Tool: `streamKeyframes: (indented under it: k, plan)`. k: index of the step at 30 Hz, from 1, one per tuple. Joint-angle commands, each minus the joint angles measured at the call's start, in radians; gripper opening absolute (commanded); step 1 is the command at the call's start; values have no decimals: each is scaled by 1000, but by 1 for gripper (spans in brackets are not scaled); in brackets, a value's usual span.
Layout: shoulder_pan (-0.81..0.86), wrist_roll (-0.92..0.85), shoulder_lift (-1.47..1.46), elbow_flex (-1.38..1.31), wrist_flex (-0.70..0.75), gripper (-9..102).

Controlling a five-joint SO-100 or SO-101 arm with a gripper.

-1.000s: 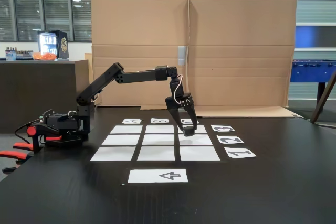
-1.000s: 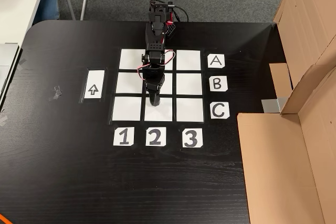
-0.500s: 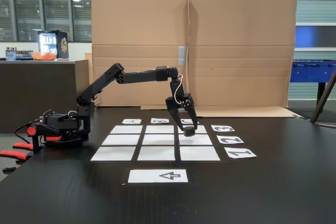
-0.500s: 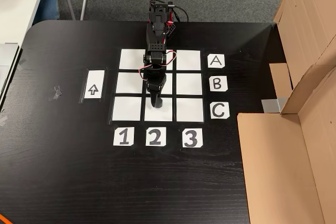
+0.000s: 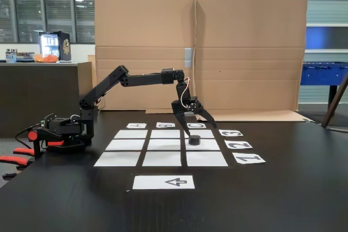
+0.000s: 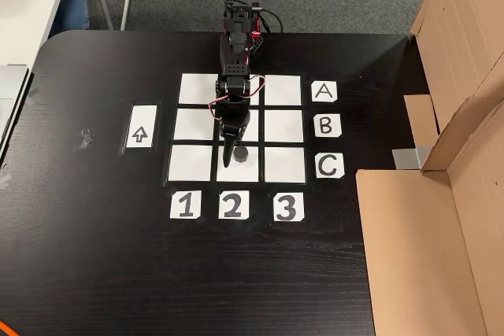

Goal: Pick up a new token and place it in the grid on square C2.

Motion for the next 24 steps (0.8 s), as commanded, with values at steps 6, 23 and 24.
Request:
streamKeyframes:
  k: [6, 23, 24]
  plan:
    - [52, 8, 250, 150, -38, 55]
    - [319, -120, 844, 566, -186, 57]
    - [347, -135, 882, 589, -193, 57]
